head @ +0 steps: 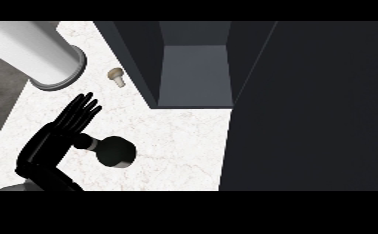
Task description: Pick up the wine, place it into the cabinet and close the cabinet
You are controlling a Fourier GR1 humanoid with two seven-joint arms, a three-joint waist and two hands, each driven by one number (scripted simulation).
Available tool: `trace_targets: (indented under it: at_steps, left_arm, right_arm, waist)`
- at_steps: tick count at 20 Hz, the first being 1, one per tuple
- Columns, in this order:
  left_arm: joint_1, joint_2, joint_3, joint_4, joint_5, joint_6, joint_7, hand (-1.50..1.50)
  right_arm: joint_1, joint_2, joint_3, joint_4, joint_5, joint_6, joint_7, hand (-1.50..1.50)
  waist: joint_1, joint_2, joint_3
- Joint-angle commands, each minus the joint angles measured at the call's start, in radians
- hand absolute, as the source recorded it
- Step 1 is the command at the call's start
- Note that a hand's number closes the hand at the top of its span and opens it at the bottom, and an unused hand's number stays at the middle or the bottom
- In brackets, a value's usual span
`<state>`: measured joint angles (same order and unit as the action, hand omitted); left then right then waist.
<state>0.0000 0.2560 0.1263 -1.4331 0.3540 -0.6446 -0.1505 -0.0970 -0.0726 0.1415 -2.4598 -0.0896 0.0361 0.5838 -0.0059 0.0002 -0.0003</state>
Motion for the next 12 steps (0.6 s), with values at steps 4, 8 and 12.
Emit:
trace_targets:
  at_steps: [4, 8, 12]
  left_arm:
    - [-0.053, -0.008, 0.009, 0.282, -0.187, -0.040, -0.252, -1.50]
    - [-0.112, 0.034, 0.014, 0.461, -0.229, -0.109, -0.361, -1.50]
    - [-0.125, 0.002, -0.019, 0.555, -0.312, -0.055, -0.472, -1.50]
  right_arm:
    - [0.027, 0.007, -0.020, -0.086, -0.061, 0.008, 0.021, -1.50]
    - [0.065, -0.012, -0.056, -0.095, -0.102, 0.050, -0.008, -1.50]
    - [0.007, 0.022, -0.017, -0.017, -0.049, 0.026, -0.029, -1.50]
  waist:
    - [-0.001, 0.000, 0.000]
    - [-0.004, 0.001, 0.000]
    - [0.001, 0.001, 0.000]
